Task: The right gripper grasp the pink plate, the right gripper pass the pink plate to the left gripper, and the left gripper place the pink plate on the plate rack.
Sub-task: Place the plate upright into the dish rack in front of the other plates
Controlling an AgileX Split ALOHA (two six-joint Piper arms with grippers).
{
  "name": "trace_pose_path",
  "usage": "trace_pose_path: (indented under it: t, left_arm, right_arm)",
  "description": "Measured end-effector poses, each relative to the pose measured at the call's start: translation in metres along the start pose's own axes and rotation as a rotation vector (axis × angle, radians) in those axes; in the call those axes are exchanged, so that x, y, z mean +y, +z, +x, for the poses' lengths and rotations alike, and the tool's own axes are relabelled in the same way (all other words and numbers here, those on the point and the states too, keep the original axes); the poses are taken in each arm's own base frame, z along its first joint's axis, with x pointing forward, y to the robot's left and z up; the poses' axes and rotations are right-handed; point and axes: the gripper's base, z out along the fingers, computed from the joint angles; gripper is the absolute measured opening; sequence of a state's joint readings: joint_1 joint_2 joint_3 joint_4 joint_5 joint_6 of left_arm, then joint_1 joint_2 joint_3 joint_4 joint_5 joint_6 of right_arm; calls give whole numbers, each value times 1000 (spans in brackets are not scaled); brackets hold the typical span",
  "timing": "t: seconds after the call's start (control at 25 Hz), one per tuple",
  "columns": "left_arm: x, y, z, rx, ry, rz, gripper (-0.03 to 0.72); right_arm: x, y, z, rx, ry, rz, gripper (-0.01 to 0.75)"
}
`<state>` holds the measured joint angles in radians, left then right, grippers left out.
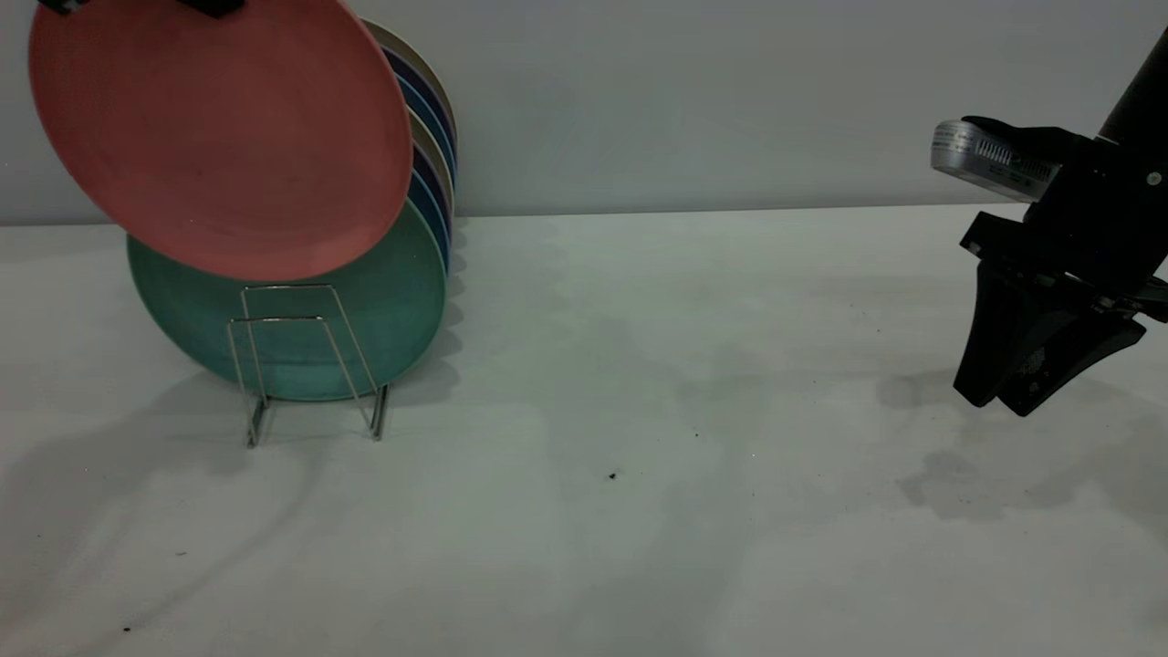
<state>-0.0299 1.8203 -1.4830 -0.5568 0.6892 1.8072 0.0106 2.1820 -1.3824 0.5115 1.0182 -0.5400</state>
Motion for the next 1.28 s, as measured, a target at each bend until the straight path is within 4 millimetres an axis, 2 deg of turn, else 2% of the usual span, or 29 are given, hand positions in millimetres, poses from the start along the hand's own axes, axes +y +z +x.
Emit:
trace_pose_path:
  t: [0.64,1.28]
  left_arm:
    - [-10,27,11,12,-46,72,105]
    - [-15,28,16,49,-45,122,105]
  right_arm:
    - [0,0,0,-4,1,3,344]
    - [-1,0,-1,-10,1,6,344]
